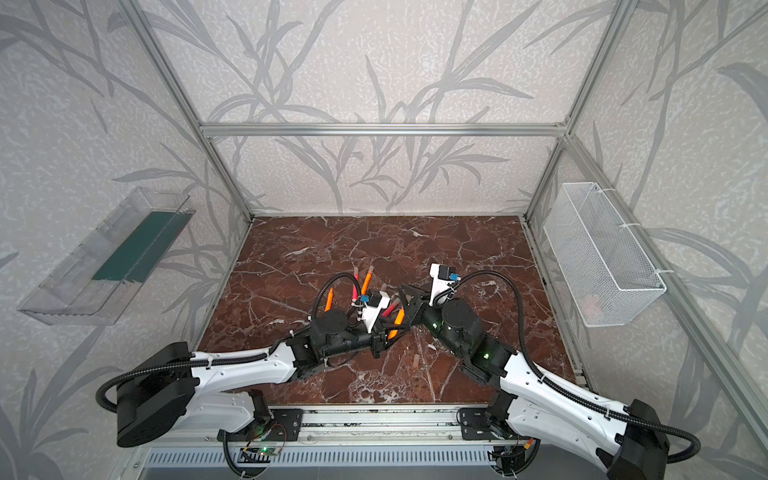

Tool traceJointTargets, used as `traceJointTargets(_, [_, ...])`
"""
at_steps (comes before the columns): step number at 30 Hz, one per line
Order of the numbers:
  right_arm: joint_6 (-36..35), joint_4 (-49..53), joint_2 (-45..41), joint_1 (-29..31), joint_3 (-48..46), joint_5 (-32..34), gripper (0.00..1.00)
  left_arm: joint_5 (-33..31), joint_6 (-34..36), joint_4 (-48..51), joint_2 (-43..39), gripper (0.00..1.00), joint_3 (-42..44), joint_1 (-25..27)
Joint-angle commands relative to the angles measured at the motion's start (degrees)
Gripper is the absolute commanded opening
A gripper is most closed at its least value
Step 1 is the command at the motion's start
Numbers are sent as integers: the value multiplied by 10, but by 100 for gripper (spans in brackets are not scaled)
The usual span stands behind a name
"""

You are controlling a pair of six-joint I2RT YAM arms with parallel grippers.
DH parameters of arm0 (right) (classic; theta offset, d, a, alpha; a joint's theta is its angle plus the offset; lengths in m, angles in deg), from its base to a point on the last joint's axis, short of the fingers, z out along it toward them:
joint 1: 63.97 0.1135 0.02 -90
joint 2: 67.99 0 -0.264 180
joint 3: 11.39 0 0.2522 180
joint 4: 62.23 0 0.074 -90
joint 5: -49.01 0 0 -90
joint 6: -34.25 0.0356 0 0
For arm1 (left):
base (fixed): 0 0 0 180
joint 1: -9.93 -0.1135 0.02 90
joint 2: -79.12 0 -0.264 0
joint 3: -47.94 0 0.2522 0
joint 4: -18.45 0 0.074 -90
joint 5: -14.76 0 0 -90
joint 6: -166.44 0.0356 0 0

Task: Insert the pens into the pen caps
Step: 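Push the cap down onto the orange marker tip with the right gripper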

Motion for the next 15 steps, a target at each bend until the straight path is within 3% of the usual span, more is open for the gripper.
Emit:
traceJointTargets(1, [5, 4, -3, 1, 9, -20, 23, -11, 15, 6, -11, 0, -7, 2])
traceJointTargets(10, [25, -24, -36, 1, -50, -48, 6, -10, -10, -17, -14, 0, -6, -5])
traceJointTargets(15, [27, -74, -51, 1, -86, -82, 0, 41, -45, -46, -12, 0, -16, -28])
